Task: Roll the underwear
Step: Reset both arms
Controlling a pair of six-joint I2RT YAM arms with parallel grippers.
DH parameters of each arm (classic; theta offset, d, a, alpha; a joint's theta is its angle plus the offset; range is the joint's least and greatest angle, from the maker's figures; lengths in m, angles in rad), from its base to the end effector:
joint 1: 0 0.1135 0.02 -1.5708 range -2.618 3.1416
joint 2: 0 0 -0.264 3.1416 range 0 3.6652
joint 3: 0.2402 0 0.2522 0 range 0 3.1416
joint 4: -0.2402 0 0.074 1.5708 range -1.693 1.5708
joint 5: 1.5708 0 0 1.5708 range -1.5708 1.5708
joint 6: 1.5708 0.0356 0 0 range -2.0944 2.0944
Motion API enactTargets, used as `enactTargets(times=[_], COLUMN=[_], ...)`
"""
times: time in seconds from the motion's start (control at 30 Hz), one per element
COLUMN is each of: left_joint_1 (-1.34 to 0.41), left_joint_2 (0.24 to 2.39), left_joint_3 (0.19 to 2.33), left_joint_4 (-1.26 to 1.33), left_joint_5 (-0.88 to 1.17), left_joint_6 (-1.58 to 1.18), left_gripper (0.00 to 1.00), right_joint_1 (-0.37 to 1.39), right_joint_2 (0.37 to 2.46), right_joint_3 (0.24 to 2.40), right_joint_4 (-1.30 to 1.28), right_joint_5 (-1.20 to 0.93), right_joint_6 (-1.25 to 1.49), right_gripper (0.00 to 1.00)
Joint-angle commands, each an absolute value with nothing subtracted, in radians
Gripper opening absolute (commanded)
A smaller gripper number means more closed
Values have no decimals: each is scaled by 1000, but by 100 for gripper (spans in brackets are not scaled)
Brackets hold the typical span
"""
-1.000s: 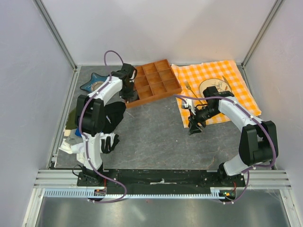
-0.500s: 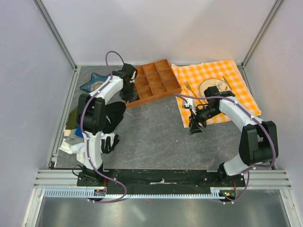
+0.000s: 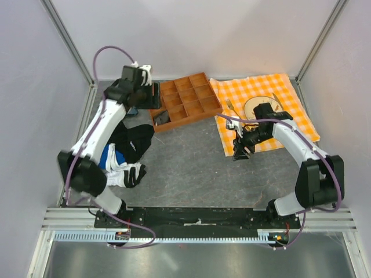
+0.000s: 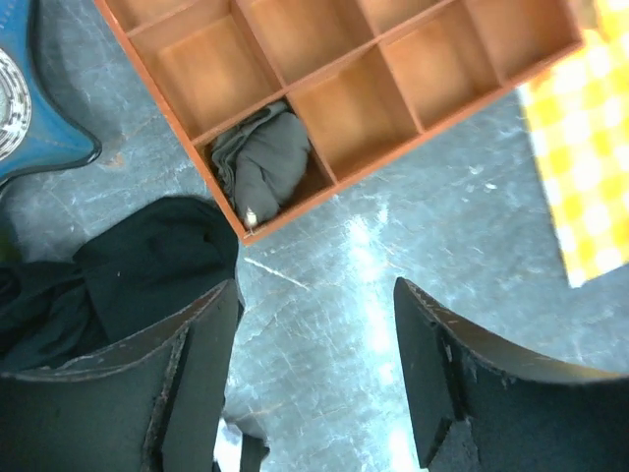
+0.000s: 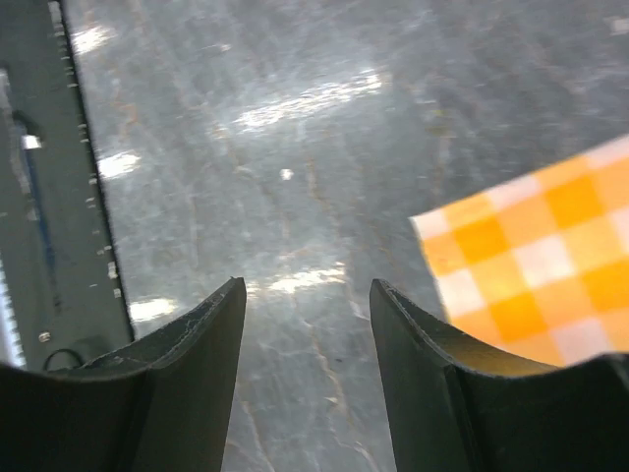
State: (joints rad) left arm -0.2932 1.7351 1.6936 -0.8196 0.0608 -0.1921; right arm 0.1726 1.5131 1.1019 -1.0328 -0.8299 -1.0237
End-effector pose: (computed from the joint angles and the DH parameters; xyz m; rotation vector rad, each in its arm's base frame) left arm 0.3649 -0.1124 0.3406 0.1515 2.4466 -0.2906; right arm 0.2572 0.0715 0.2369 -1.4816 2.0488 0.9478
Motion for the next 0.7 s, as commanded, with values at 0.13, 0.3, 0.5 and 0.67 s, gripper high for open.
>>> enactTargets(times=[0.13, 0.3, 0.5, 0.67], left_joint_1=[-262, -249, -247, -249], left_joint_2=[1119, 809, 545, 468], left_joint_3=[1263, 1071, 951, 904], left_joint_4=[-591, -604, -666, -690], left_joint_5=[265, 175, 80, 92], left_joint_6=[-158, -152, -152, -182], left_gripper=[73, 82, 89, 89], right_joint_1=[130, 110, 110, 110], right_joint_2=[1295, 1175, 1167, 1135], right_joint_3=[1219, 1244, 1291, 1289], right_joint_4=[-704, -385, -322, -334], right_joint_5=[-609, -383, -169, -74], right_joint_6=[-651, -234, 119, 121], right_gripper=[74, 98, 98, 98])
